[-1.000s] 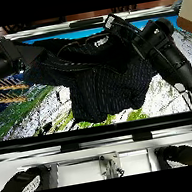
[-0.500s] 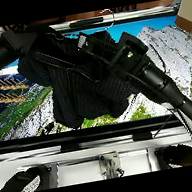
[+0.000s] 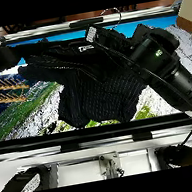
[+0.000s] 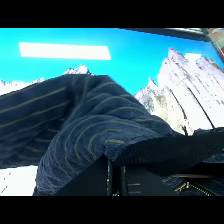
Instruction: Fold the shirts.
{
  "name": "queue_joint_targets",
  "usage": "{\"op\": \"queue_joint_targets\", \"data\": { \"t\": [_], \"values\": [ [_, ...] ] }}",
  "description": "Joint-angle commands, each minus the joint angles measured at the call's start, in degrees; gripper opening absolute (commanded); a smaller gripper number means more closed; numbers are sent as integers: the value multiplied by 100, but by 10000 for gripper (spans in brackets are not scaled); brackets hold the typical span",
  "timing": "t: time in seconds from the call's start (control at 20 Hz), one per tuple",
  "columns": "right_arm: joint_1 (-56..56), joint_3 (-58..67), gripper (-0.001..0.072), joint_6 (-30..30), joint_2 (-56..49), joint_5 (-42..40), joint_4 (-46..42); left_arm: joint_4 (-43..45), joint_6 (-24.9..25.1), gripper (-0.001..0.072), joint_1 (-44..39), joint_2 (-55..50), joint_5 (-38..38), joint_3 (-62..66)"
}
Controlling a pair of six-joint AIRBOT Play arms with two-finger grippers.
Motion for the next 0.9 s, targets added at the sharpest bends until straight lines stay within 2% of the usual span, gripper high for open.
{"op": "queue_joint_targets", "data": {
  "t": [0.0, 0.2, 0.4, 0.45, 0.5, 0.55, 0.65, 0.7, 0.75, 0.85],
  "values": [
    [-13, 0, 105, -20, -164, 168, -249, -678, 9, 55, -136, 72, -319, 4],
    [-13, 0, 106, 358, -503, -214, -535, -697, 11, 56, -446, 227, -809, 4],
    [-13, 0, 106, 479, -662, -240, -531, -588, 142, 65, -385, 251, -861, 4],
    [-13, 0, 105, 511, -656, -229, -538, -501, 463, 139, -356, 249, -960, 2],
    [-13, 0, 106, 529, -634, -210, -531, -256, 717, 275, -337, 251, -1071, 2],
    [-13, 0, 106, 535, -614, -181, -529, 195, 824, 425, -293, 251, -1198, 2],
    [-13, 0, 106, 535, -555, -157, -481, 1268, 822, 624, -164, 251, -1464, 4],
    [-13, 0, 106, 538, -531, -129, -448, 1714, 820, 665, -74, 251, -1574, 4],
    [-13, 0, 106, 553, -529, -83, -439, 2026, 815, 674, 55, 251, -1703, 4],
    [-13, 0, 106, 590, -529, -68, -354, 2070, 798, 674, 345, 251, -1971, 4]
  ]
}}
